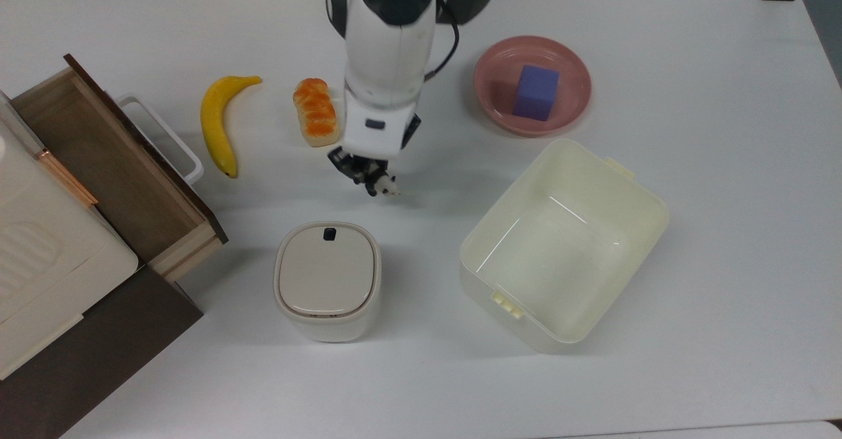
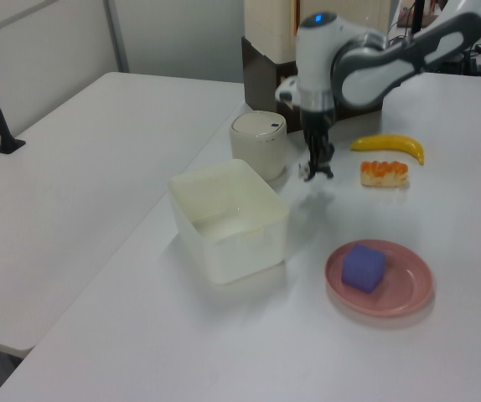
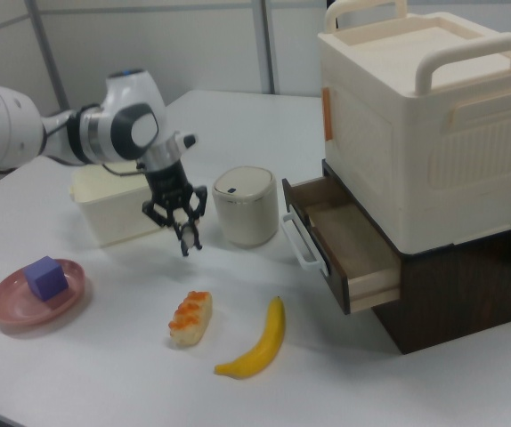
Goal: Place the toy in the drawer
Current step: 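Close the gripper on the panda toy and lift it, then carry the panda toy over the open wooden drawer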
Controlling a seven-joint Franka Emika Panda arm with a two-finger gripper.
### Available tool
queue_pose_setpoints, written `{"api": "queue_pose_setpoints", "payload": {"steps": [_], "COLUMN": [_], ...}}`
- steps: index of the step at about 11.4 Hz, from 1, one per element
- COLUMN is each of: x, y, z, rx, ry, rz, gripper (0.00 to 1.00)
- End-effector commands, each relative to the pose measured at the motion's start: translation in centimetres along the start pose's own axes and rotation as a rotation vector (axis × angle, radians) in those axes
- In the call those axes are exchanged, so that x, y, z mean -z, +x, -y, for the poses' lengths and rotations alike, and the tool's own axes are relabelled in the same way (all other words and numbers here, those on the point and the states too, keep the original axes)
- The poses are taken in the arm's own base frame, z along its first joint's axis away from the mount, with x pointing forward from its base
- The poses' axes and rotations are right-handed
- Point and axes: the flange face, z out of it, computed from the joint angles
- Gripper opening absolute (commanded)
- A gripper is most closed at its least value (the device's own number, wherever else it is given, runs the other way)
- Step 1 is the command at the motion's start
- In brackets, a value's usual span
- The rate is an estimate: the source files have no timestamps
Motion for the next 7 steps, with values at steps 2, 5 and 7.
{"api": "queue_pose_setpoints", "payload": {"steps": [2,5,7], "x": [9.6,12.5,12.2], "y": [-5.0,-7.7,-9.8], "z": [-6.6,-11.0,-13.4], "rx": [-0.114,-0.13,-0.137], "ry": [-0.099,-0.223,-0.288], "rz": [-0.07,-0.054,-0.01], "gripper": [0.24,0.24,0.25]}}
